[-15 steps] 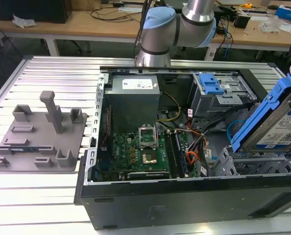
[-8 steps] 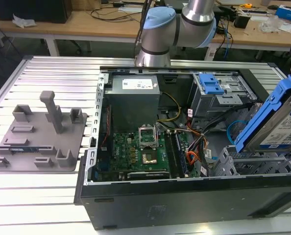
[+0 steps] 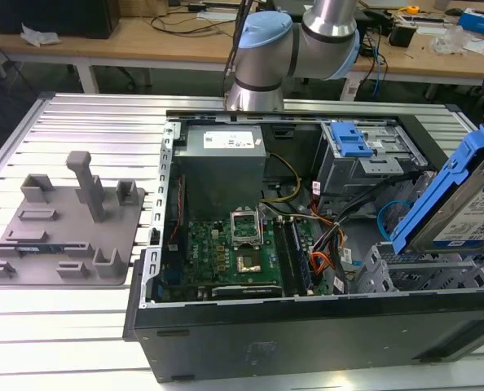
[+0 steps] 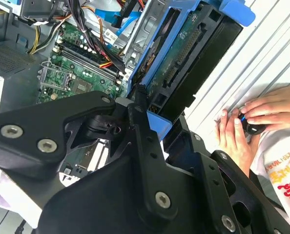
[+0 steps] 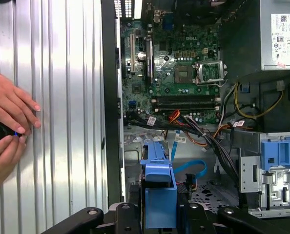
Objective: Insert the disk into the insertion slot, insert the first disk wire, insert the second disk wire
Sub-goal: 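Insert the disk into the insertion slot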
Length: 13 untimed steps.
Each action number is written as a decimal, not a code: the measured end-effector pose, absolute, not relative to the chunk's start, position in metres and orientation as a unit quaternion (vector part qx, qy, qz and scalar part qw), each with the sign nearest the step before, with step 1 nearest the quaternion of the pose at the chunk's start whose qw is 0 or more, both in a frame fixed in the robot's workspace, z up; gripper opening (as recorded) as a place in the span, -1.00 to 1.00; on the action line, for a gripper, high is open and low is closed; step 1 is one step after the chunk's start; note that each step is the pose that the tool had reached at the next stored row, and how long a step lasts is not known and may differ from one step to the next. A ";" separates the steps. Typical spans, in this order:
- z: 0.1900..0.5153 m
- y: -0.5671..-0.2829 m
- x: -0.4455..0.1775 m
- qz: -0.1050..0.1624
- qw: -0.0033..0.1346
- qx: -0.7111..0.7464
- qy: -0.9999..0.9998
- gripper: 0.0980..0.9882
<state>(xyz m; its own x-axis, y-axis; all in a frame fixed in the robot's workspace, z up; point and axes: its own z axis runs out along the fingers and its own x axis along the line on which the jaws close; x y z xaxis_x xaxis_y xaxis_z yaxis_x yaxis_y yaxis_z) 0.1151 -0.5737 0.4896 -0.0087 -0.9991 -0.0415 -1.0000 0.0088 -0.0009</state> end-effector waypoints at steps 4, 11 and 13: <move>0.489 -0.573 0.115 0.014 0.015 -0.704 0.710 -0.39; 0.489 -0.564 0.116 0.010 0.011 -0.704 0.710 -0.39; 0.489 -0.561 0.117 0.008 0.008 -0.705 0.709 -0.39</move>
